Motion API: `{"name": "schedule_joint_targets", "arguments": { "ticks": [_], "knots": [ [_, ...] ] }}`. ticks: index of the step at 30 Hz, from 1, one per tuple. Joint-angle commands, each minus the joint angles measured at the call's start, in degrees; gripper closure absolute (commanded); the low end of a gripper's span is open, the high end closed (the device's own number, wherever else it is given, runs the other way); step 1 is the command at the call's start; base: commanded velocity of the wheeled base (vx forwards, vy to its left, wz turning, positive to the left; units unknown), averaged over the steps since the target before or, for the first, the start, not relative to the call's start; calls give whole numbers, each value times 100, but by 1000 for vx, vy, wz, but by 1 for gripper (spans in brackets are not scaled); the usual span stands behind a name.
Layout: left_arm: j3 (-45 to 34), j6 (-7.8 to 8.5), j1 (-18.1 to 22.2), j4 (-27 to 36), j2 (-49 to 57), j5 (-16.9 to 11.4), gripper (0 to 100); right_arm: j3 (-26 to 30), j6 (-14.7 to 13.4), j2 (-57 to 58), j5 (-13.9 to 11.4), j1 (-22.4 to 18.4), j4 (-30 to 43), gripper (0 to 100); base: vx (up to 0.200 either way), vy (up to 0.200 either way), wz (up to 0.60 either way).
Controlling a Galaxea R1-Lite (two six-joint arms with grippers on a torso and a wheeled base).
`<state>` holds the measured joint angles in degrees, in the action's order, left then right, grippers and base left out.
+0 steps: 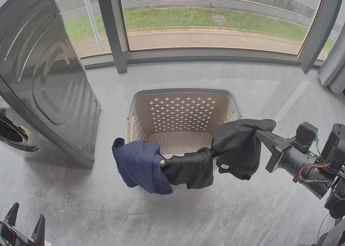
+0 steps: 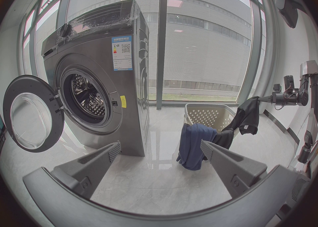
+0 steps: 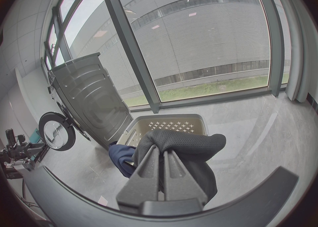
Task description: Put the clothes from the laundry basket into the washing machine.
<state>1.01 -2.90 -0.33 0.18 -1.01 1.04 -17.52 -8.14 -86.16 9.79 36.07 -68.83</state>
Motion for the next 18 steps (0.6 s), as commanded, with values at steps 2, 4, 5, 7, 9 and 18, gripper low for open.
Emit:
{"name": "schedule_joint_targets", "arguments": {
  "ticks": [2,4,5,7,9,18],
  "knots": [
    [-92,-9,-2,-1,101,2,0,91,6,223,32,14,-8,100,-200,0,0],
    [-92,-9,-2,-1,101,2,0,91,6,223,32,5,-8,100,-200,0,0],
    [-92,-9,-2,-1,101,2,0,91,6,223,32,5,-8,100,-200,0,0],
    [-92,-9,-2,-1,101,2,0,82,6,232,41,14,-8,100,-200,0,0],
    [-92,-9,-2,-1,101,2,0,82,6,223,58,23,-17,100,-200,0,0],
    [-92,0,-2,-1,101,2,0,20,6,223,120,23,1,100,-133,0,0]
  ]
}}
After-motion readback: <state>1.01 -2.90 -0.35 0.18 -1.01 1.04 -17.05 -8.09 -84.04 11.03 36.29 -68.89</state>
